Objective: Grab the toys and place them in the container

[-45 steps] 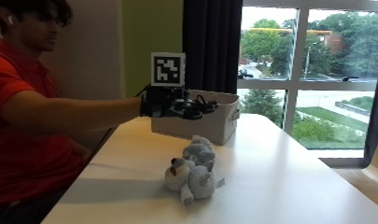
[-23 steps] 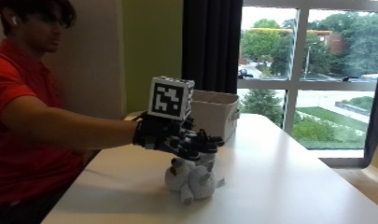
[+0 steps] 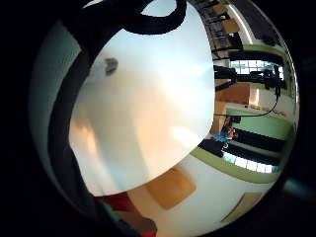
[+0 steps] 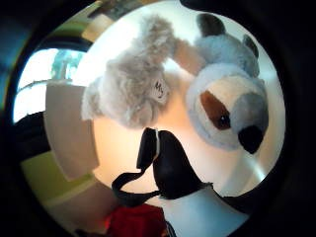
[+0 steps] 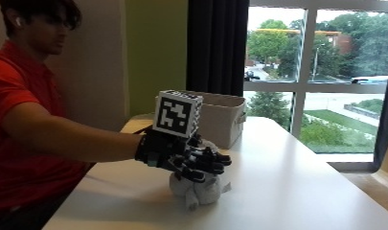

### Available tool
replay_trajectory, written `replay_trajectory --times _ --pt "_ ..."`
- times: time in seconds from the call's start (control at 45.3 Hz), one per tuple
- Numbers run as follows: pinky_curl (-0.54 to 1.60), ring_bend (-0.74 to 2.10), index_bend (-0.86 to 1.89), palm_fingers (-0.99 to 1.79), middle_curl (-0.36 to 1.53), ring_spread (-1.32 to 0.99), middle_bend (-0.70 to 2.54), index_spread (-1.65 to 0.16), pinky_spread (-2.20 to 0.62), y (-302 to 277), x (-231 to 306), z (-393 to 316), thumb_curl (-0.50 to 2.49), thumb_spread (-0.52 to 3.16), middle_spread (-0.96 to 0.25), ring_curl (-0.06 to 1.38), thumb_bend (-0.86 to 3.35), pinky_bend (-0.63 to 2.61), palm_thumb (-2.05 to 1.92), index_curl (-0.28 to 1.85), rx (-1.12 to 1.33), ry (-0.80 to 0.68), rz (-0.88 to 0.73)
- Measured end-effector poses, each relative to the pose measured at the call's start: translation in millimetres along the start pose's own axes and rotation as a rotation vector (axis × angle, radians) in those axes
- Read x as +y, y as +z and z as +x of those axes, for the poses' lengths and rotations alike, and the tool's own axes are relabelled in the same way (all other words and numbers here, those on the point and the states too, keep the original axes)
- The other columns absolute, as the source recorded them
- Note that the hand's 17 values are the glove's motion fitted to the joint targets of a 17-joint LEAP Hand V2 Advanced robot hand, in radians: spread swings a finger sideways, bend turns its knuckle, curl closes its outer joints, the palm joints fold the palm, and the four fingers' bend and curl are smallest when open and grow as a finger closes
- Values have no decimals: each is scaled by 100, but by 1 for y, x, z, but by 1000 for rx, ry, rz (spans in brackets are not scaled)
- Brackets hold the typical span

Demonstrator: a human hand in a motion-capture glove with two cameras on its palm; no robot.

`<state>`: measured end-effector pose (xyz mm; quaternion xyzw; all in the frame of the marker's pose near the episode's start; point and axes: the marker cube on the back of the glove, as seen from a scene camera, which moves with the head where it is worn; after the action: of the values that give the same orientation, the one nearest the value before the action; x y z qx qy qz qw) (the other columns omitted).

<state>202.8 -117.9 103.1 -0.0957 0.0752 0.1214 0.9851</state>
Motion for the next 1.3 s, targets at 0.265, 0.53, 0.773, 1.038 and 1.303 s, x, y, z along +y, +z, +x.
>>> replay_trajectory --times 0.265,0.53,0.773,1.038,1.303 --pt "33 15 15 -20 20 -6 11 -35 5 12 -7 -3 27 118 -7 17 -2 71 0 35 -123 13 23" --pt "36 17 14 -15 19 -7 10 -35 5 19 -15 -6 28 121 -8 18 -3 80 -2 32 -188 26 55" --pt "43 20 13 -10 17 -4 10 -36 5 30 -19 -9 30 124 -7 20 0 111 2 29 -188 31 16" --pt "47 42 5 -5 16 -2 11 -36 2 37 -25 -25 33 128 -5 28 3 132 17 21 -82 58 -13" --pt "39 91 25 35 19 -11 18 -43 -14 44 -21 -18 36 134 -12 38 4 115 24 22 -103 78 21"
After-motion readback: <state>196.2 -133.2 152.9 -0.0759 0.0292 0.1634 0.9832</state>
